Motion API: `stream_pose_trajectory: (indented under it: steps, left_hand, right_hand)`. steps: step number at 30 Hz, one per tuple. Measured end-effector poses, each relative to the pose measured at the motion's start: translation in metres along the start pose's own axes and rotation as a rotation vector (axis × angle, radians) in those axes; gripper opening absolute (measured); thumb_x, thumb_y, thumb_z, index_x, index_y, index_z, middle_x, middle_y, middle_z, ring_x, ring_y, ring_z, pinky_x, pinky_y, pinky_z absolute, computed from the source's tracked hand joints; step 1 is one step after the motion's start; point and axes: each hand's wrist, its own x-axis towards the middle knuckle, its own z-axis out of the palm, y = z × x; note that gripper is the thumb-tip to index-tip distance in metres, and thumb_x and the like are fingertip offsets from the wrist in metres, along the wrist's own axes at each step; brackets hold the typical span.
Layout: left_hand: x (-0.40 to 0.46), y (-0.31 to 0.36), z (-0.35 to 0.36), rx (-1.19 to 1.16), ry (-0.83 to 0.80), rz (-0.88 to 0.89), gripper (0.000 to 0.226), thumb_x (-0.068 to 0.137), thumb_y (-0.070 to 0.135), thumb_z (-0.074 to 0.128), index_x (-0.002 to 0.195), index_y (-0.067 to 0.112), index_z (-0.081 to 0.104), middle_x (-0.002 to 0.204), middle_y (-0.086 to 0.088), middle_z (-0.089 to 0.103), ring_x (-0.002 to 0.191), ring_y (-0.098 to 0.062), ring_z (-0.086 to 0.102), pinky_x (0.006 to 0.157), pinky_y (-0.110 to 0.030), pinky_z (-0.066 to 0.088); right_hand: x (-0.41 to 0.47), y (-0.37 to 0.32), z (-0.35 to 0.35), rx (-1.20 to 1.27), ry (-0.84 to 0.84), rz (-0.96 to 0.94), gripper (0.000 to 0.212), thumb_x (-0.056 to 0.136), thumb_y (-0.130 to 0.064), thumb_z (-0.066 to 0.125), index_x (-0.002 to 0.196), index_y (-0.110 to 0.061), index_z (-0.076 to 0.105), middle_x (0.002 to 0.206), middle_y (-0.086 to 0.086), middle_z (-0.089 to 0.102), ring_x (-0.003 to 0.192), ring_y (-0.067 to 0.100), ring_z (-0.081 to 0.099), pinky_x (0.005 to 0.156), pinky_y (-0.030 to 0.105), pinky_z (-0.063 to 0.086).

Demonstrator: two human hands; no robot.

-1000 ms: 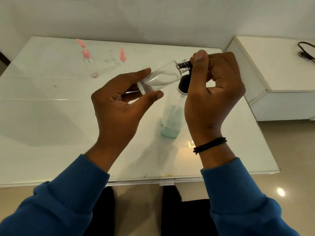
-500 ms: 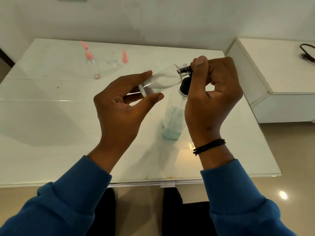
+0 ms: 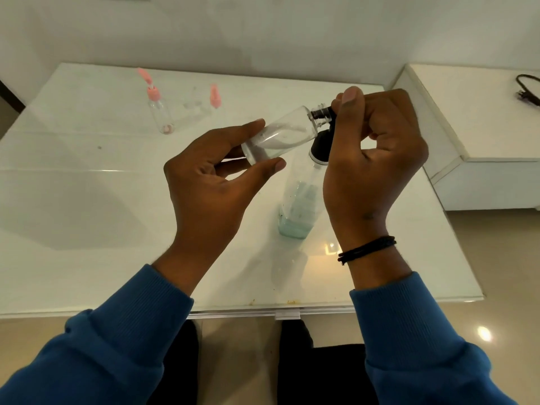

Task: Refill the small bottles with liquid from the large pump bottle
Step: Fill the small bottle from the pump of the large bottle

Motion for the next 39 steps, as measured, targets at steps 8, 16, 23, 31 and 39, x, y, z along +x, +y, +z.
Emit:
stream_pose_trajectory:
  steps: [8, 16, 23, 31, 39]
  left_hand:
    - [-0.0004, -0.0006, -0.0005, -0.008, 0.01, -0.005, 0.047, 0.08, 0.014, 0.088, 0.123, 0.002, 0.07, 0.119, -0.006, 0.073, 0.11, -0.017, 0.072, 0.085, -0.031, 0.062]
    - [0.0001, 0.001, -0.0014, 0.002, 0.019, -0.004, 0.047, 0.081, 0.015, 0.088, 0.123, 0.003, 0.07, 0.12, -0.005, 0.072, 0.11, -0.016, 0.071, 0.086, -0.031, 0.062]
    - [-0.0008, 0.0001, 0.0003, -0.022, 0.002, -0.018, 0.048, 0.081, 0.014, 0.088, 0.123, 0.002, 0.07, 0.121, -0.008, 0.072, 0.11, -0.019, 0.072, 0.086, -0.036, 0.063]
    - [-0.001, 0.0006, -0.0003, -0.003, 0.003, -0.01, 0.047, 0.081, 0.015, 0.087, 0.123, 0.002, 0.07, 0.12, -0.007, 0.073, 0.11, -0.016, 0.072, 0.086, -0.032, 0.062]
    - [-0.0004, 0.0019, -0.0011, 0.01, 0.023, 0.001, 0.046, 0.08, 0.014, 0.088, 0.122, 0.003, 0.071, 0.118, -0.005, 0.073, 0.108, -0.016, 0.072, 0.086, -0.031, 0.062]
  right_hand:
    - [-0.0024, 0.0023, 0.0002, -0.01, -0.018, 0.013, 0.029, 0.099, -0.011, 0.062, 0.071, -0.005, 0.066, 0.074, -0.001, 0.057, 0.066, 0.018, 0.055, 0.058, 0.036, 0.047]
    - [-0.0036, 0.0007, -0.0003, 0.003, -0.024, 0.032, 0.029, 0.098, -0.008, 0.062, 0.07, -0.003, 0.066, 0.072, 0.001, 0.057, 0.067, 0.015, 0.052, 0.057, 0.031, 0.044]
    - [0.0019, -0.0002, -0.0016, 0.003, -0.004, 0.017, 0.031, 0.099, -0.012, 0.06, 0.069, -0.005, 0.067, 0.071, 0.003, 0.06, 0.067, 0.026, 0.056, 0.058, 0.038, 0.045]
    - [-0.001, 0.0015, -0.0008, 0.013, -0.005, 0.029, 0.031, 0.099, -0.012, 0.06, 0.07, -0.003, 0.067, 0.072, 0.002, 0.059, 0.066, 0.019, 0.054, 0.058, 0.035, 0.045]
    - [-0.0069, 0.0009, 0.0013, 0.033, -0.003, 0.059, 0.028, 0.099, -0.007, 0.061, 0.071, -0.003, 0.066, 0.074, 0.0, 0.056, 0.067, 0.011, 0.051, 0.058, 0.026, 0.043]
